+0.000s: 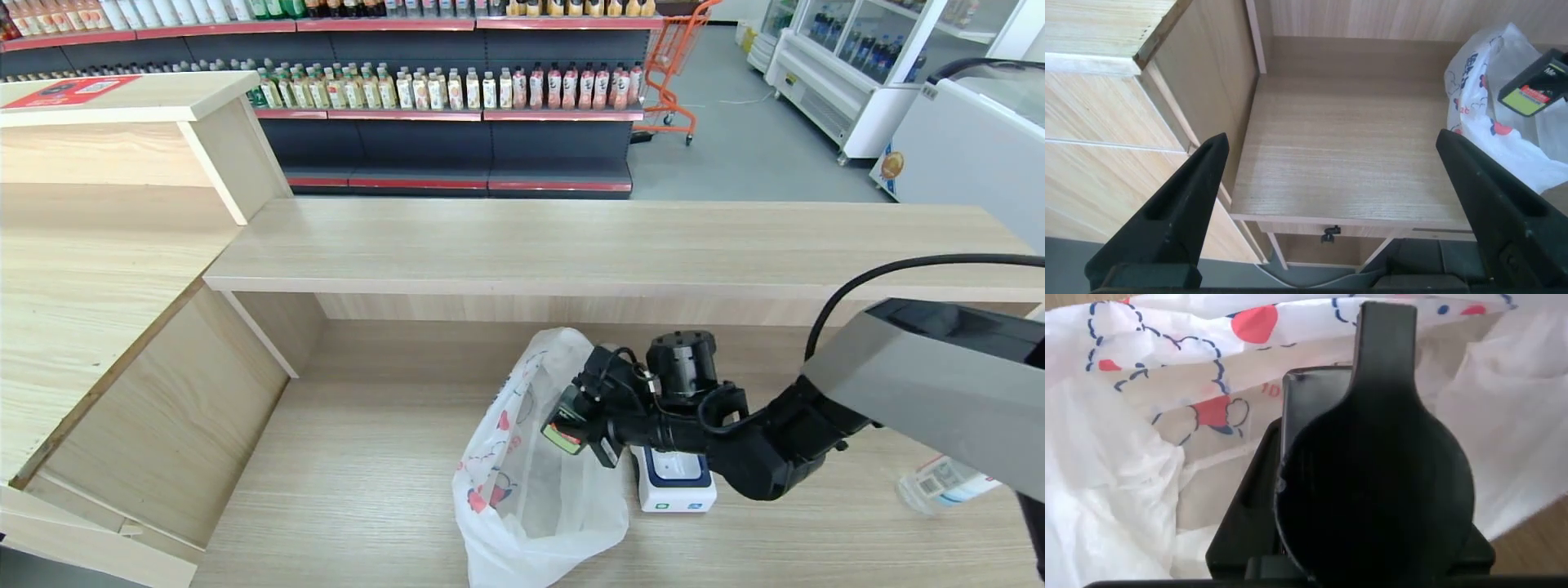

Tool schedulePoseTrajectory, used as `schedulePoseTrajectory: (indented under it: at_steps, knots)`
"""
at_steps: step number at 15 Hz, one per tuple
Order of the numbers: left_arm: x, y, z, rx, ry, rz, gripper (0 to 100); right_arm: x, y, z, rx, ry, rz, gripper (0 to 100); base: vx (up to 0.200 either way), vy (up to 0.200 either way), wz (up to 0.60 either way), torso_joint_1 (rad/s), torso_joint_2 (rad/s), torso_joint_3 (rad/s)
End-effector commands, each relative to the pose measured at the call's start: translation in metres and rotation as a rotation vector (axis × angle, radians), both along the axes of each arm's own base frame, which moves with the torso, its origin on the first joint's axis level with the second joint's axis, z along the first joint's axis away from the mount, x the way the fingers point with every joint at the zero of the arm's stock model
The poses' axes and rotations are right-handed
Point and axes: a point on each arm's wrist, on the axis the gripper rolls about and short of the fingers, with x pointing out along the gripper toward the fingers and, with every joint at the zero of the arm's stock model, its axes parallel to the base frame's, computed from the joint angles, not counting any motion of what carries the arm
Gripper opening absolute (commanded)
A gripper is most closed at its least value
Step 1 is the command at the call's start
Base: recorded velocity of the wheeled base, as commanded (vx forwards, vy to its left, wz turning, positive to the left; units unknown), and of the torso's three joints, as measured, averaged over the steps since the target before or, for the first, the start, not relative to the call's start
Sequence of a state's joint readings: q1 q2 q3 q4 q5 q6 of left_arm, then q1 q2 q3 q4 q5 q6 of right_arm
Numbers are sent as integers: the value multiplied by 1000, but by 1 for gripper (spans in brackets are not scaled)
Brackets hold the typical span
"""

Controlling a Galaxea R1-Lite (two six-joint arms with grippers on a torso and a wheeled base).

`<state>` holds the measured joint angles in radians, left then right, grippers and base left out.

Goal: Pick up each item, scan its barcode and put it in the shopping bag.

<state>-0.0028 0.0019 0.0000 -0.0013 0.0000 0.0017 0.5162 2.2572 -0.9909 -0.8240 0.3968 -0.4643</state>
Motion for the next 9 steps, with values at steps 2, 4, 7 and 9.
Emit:
schedulePoseTrajectory:
  at_steps: [2,4,7,9]
  knots:
    - [0,0,0,0,-1,0,100,11,21,-36,-36,6,44,0,0,0,0,0,0,0]
    - [0,0,0,0,-1,0,100,23,31,-38,-28,-47,58,0,0,0,0,0,0,0]
    - [0,0,0,0,-1,0,100,36,48,-45,-6,-84,72,0,0,0,0,0,0,0]
    - [0,0,0,0,-1,0,100,40,51,-50,-14,-95,62,0,0,0,0,0,0,0]
